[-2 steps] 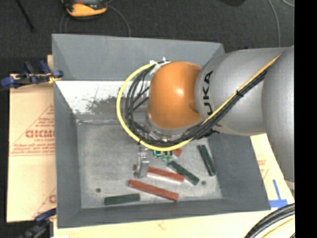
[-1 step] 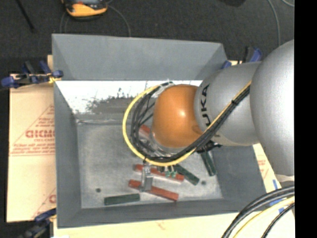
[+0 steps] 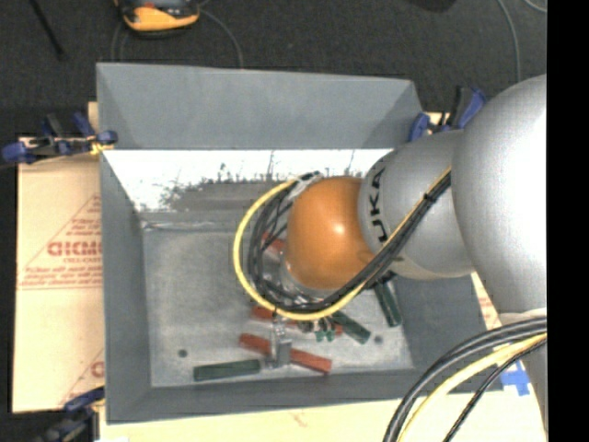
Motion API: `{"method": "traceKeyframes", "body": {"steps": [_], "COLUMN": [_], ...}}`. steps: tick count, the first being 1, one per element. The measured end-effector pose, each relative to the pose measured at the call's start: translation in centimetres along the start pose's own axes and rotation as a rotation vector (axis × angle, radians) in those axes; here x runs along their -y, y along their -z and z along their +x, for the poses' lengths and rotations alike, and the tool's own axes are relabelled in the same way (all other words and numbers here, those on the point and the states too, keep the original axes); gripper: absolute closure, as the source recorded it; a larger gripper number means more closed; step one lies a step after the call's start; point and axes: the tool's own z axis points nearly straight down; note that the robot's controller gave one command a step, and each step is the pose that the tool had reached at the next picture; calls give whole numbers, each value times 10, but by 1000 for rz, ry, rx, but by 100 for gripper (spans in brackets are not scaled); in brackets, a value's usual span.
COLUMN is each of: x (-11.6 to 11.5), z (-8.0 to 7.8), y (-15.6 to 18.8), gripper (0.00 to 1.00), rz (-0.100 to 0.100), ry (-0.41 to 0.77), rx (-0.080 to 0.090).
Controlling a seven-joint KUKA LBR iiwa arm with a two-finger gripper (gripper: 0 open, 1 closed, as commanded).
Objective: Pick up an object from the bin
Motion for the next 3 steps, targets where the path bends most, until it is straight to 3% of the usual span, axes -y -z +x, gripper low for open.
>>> {"method": "traceKeyframes", "body": {"steps": [1,2,3], "x": [40,40,40], "z": [-1,-1,-1], "y": [-9,-9,-9], "gripper": [100,0,100], "rz": [-3,-3,-4], "ry": [-245,-247,-249], "rx": [1,0,1]}}
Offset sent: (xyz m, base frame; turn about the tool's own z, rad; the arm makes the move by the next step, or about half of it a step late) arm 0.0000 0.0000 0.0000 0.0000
